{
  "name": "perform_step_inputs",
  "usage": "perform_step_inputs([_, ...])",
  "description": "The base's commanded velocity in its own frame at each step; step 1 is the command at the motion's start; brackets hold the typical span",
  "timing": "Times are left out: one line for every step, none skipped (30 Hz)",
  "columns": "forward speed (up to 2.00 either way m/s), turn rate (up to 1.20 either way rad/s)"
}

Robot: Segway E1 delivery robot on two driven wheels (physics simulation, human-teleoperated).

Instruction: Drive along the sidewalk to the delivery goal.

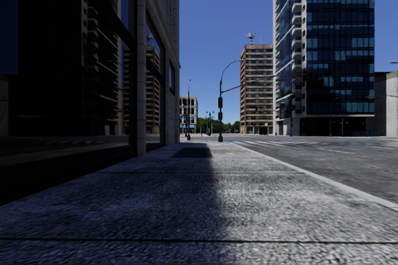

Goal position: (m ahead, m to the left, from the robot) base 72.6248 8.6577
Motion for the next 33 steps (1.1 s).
perform_step_inputs([2.00, 0.00])
perform_step_inputs([2.00, 0.00])
perform_step_inputs([2.00, 0.00])
perform_step_inputs([2.00, 0.00])
perform_step_inputs([2.00, 0.00])
perform_step_inputs([2.00, 0.00])
perform_step_inputs([2.00, 0.00])
perform_step_inputs([2.00, 0.00])
perform_step_inputs([2.00, 0.00])
perform_step_inputs([2.00, 0.00])
perform_step_inputs([2.00, 0.00])
perform_step_inputs([2.00, 0.00])
perform_step_inputs([2.00, 0.00])
perform_step_inputs([2.00, 0.00])
perform_step_inputs([2.00, 0.00])
perform_step_inputs([2.00, 0.00])
perform_step_inputs([2.00, 0.00])
perform_step_inputs([2.00, 0.00])
perform_step_inputs([2.00, 0.00])
perform_step_inputs([2.00, 0.00])
perform_step_inputs([2.00, 0.00])
perform_step_inputs([2.00, 0.00])
perform_step_inputs([2.00, 0.00])
perform_step_inputs([2.00, 0.00])
perform_step_inputs([2.00, 0.00])
perform_step_inputs([2.00, 0.00])
perform_step_inputs([2.00, 0.00])
perform_step_inputs([2.00, 0.00])
perform_step_inputs([2.00, 0.00])
perform_step_inputs([2.00, 0.00])
perform_step_inputs([2.00, 0.00])
perform_step_inputs([2.00, 0.00])
perform_step_inputs([2.00, 0.00])
